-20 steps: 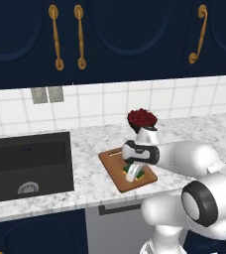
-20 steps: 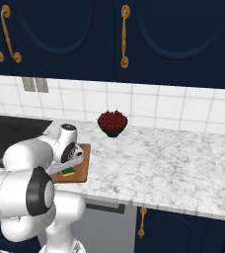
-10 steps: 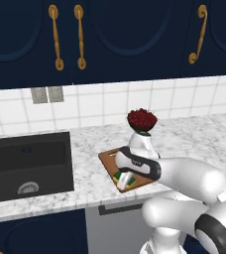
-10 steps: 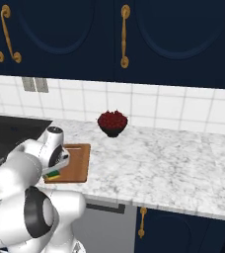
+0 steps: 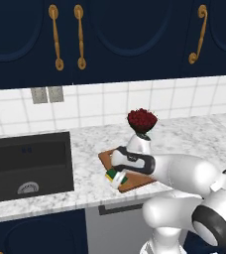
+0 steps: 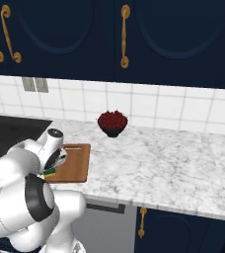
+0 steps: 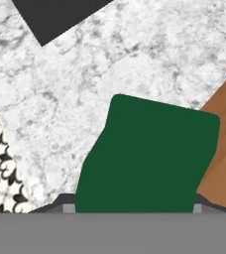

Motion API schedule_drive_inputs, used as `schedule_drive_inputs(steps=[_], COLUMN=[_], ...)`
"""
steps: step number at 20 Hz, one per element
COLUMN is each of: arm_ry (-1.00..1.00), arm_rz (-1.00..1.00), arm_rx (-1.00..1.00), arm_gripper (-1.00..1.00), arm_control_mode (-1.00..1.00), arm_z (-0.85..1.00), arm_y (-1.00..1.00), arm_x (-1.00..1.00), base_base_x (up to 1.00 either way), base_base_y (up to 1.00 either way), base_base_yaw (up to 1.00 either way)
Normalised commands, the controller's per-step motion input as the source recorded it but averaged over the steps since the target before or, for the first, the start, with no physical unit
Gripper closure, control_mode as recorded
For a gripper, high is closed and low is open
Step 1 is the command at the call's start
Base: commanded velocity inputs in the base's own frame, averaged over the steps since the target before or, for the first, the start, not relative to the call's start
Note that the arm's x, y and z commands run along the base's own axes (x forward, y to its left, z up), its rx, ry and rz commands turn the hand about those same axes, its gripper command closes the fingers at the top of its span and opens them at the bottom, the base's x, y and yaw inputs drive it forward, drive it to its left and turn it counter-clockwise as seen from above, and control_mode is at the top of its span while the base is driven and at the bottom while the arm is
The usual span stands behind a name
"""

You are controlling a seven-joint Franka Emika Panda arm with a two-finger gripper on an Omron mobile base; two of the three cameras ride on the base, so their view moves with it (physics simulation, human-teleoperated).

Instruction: Pick up the sponge from the counter and clean the cutting board by briefly scrubbing or pressing down on the cutting board. Once finished, release the sponge.

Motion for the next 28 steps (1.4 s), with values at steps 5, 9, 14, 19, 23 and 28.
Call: schedule_drive_inputs(steps=[5, 9, 14, 19, 23, 28], arm_ry=[-0.08, -0.08, -0.08, -0.07, -0.06, -0.08], arm_rz=[0.00, 0.00, 0.00, 0.00, 0.00, 0.00], arm_rx=[0.00, 0.00, 0.00, 0.00, 0.00, -0.02], arm_gripper=[1.00, 1.00, 1.00, 1.00, 1.00, 1.00], arm_control_mode=[-1.00, -1.00, -1.00, -1.00, -1.00, -1.00], arm_z=[-0.37, -0.32, -0.11, 0.00, -0.01, -0.09], arm_y=[0.00, 0.00, 0.00, 0.00, 0.00, 0.00], arm_x=[0.52, 0.60, 0.71, 0.83, 0.85, 0.56], base_base_x=[0.00, 0.00, 0.00, 0.00, 0.00, 0.00], base_base_y=[0.00, 0.00, 0.00, 0.00, 0.00, 0.00], base_base_yaw=[0.00, 0.00, 0.00, 0.00, 0.00, 0.00])
